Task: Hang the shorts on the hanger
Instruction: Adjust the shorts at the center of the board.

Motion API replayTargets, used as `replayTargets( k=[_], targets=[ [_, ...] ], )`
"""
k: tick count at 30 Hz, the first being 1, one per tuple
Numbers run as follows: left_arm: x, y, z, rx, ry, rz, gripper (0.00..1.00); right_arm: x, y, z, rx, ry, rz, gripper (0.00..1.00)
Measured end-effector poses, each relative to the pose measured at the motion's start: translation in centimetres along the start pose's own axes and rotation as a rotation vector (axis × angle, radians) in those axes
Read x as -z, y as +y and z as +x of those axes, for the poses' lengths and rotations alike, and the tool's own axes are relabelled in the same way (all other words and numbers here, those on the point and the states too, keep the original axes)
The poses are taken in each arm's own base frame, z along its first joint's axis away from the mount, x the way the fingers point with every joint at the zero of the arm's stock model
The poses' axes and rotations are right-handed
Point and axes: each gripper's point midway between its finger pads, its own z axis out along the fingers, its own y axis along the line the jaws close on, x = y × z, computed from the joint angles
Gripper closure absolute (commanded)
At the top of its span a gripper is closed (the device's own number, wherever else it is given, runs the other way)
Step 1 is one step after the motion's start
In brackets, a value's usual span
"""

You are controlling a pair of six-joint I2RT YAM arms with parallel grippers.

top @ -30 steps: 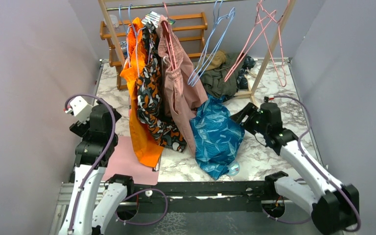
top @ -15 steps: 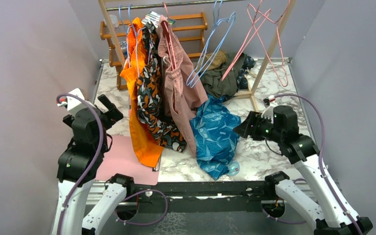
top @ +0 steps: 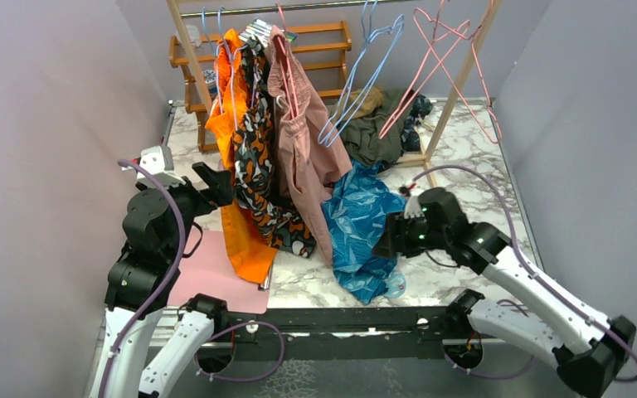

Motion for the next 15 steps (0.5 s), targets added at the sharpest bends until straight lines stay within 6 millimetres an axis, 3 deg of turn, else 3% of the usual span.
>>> replayTargets(
  k=[4, 8, 15],
  targets=[
    [-0.1, -0.3, -0.2, -0.029, -0.033, 0.029, 0.01, -1.7, 2.0, 1.1, 0.133, 0.037, 0.046, 0.34],
    [0.2, -0.2, 0.6, -0.057, -0.052, 0.052, 0.01, -2.7, 2.1, 1.3, 0.199, 0.019, 0.103, 0.36],
    [-0.3, 1.1, 6.5, -0.106, 0.008, 0.087, 0.01, -4.9, 2.1, 0.1, 0.226, -0.048, 0.132, 0.37]
  ],
)
